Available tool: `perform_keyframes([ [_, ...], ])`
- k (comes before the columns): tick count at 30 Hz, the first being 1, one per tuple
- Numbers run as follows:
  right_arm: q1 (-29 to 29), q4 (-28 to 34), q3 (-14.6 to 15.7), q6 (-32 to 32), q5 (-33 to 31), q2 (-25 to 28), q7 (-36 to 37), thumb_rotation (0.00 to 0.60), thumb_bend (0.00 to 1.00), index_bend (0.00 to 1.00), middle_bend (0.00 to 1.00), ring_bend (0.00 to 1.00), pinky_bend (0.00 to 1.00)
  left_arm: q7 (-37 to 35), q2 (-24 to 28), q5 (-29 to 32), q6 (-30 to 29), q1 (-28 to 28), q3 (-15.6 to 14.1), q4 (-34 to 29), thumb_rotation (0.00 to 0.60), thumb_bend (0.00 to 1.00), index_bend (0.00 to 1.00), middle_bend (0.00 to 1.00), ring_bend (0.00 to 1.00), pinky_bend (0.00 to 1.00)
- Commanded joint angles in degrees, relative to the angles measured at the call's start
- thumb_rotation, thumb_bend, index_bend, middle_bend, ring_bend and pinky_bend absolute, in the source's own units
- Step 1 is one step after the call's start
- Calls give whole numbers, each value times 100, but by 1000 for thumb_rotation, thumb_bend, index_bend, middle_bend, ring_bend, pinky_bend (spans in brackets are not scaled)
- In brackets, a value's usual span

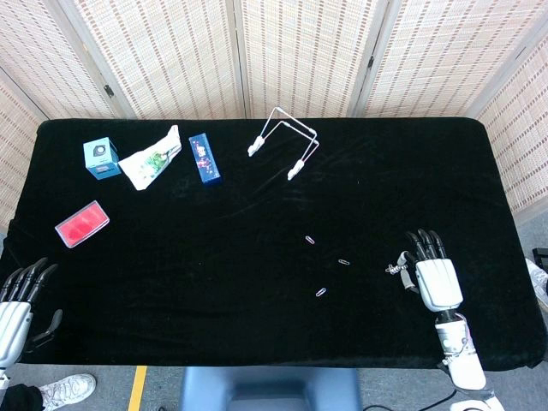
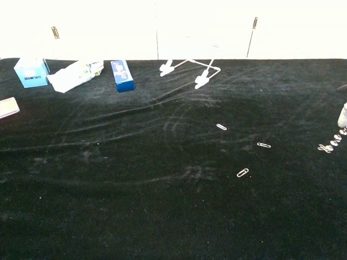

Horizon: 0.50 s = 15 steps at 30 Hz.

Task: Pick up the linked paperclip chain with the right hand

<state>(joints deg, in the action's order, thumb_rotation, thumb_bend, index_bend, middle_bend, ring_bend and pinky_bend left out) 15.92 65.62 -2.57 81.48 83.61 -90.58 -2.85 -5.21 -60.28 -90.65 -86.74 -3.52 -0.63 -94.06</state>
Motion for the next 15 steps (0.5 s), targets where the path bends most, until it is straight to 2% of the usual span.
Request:
perform_keyframes([
  [1, 14, 313, -1, -229, -106, 214, -343, 600, 475, 57, 0, 0, 0, -2, 0, 0, -6, 3, 2, 2, 600, 520, 0, 0, 0, 0],
  [3, 13, 457, -20, -264, -120, 291, -426, 600, 475, 1, 0, 0, 0, 7, -3, 6, -17, 9, 6, 4, 600, 521, 0, 0, 0, 0],
  [13, -125, 1131, -53, -137, -90, 696, -739, 600, 461, 0, 0, 0, 0, -18, 5, -20, -52, 21, 4, 4, 600, 521, 0, 0, 0, 0],
  [15, -174, 1367, 20, -201, -102, 903, -859, 600, 459, 0, 0, 0, 0, -14, 5, -20, -51, 22, 3, 5, 600, 521, 0, 0, 0, 0],
])
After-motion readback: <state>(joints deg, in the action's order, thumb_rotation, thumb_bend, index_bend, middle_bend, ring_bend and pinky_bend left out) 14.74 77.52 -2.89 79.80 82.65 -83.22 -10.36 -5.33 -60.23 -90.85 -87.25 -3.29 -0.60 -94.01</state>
